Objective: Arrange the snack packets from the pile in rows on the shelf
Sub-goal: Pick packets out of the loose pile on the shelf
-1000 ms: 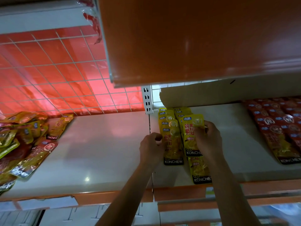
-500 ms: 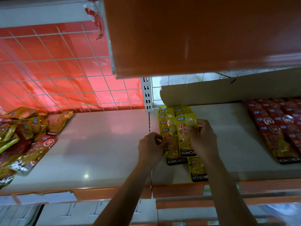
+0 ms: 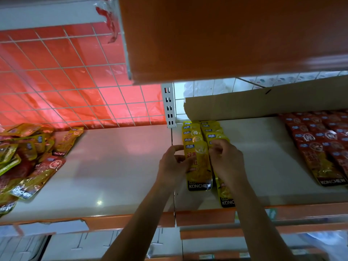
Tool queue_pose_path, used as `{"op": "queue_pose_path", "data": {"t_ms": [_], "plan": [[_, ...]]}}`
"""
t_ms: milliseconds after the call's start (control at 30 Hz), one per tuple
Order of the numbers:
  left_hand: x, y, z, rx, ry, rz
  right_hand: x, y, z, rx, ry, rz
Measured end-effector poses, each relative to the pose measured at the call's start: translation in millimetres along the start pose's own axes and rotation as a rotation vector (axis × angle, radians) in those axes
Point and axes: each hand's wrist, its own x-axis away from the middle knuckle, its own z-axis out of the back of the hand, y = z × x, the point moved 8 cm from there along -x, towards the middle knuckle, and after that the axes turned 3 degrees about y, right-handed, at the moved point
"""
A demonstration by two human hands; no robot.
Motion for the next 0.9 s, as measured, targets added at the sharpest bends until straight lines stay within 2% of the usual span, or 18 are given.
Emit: {"op": "queue_pose_path", "data": {"t_ms": [167, 500, 900], "plan": [[5, -13, 3, -0.031, -0.020, 0.053, -3, 4, 0, 0.139, 0.022, 0.049], [12, -5, 4, -0.463, 0.024, -0.063, -7, 10, -1, 0.182, 0.038, 0.056], [11, 0, 3, -0.581, 0.018, -0.050, -8, 9, 0, 0.164, 0.045, 0.055]]}}
